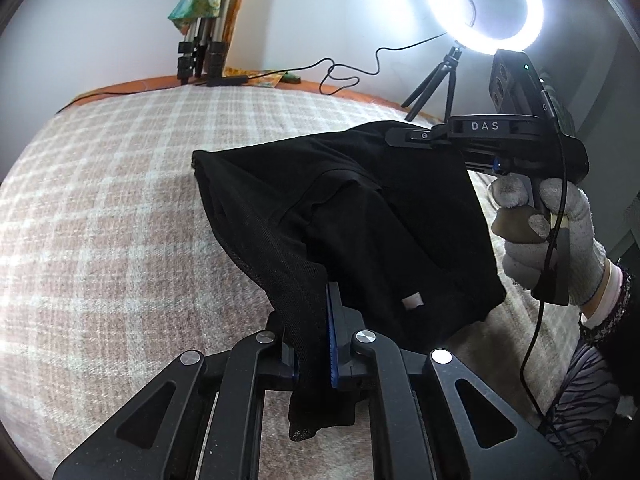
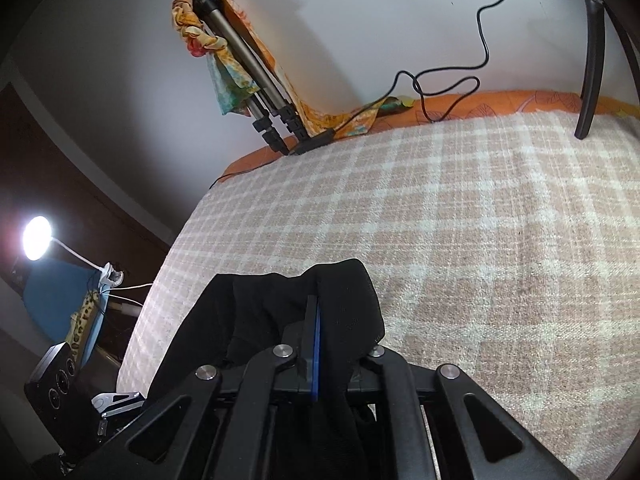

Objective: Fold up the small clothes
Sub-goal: 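Lift the folded shirt with the left gripper and carry it toward the cloth bags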

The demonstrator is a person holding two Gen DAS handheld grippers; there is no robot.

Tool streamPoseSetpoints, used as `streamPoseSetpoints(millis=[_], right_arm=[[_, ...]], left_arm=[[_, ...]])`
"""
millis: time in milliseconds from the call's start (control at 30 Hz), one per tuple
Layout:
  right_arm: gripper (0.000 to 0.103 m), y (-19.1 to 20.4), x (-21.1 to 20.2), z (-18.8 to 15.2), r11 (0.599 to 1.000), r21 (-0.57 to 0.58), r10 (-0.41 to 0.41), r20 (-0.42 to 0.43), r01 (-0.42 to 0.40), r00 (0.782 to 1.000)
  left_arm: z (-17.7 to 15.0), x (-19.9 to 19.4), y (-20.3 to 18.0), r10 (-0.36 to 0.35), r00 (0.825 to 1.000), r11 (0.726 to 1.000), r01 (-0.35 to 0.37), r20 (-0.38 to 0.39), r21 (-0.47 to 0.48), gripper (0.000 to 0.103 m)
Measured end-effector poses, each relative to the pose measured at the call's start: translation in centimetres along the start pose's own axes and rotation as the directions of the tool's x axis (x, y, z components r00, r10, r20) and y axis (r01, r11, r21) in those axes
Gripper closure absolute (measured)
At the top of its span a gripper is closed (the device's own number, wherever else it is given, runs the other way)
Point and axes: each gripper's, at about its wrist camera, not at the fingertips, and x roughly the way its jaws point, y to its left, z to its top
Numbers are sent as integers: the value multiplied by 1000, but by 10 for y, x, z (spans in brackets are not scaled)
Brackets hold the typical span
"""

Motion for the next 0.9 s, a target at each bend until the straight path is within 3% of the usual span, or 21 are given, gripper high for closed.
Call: streamPoseSetpoints(millis=[333, 900], right_arm=[[99, 12, -26, -2, 1000, -29, -5, 35, 6, 999], [99, -4, -124, -10, 998, 0, -56, 167, 57, 984]], left_arm=[[-2, -11, -12, -48, 998, 999, 47, 31, 9, 96], [25, -13, -87, -160, 984, 981, 151, 72, 118, 97]])
